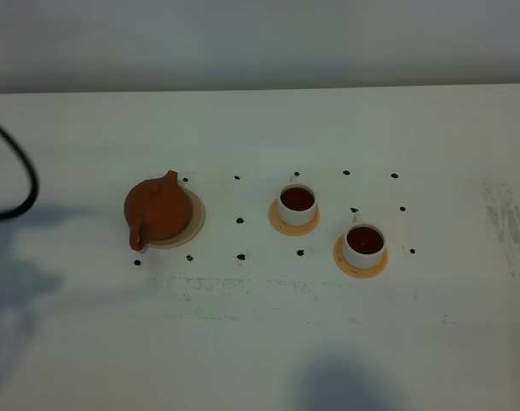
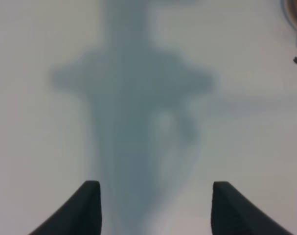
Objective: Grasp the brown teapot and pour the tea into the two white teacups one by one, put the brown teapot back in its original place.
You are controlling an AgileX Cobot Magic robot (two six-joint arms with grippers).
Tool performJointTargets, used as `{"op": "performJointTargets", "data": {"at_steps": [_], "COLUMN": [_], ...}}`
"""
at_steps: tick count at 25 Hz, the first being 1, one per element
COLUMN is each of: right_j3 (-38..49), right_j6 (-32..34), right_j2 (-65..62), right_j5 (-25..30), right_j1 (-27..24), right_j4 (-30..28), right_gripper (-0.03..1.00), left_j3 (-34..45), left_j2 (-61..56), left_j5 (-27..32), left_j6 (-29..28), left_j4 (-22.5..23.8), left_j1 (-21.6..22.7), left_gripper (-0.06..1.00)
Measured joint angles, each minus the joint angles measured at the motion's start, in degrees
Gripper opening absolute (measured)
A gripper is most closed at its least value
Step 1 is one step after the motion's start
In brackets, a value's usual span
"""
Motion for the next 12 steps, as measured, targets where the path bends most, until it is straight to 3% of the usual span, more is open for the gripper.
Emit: {"op": "performJointTargets", "data": {"at_steps": [12], "right_j3": [0.0], "right_j6": [0.0], "right_j2": [0.0], "right_j5": [0.0], "right_j1": [0.0], "right_j4": [0.0], "right_gripper": [0.40], "left_j3": [18.3], "left_j2": [-29.5], "left_j5": [0.7], "left_j6": [-1.9], "left_j4": [-4.0], "left_j1": [3.4], "left_gripper": [0.48]}}
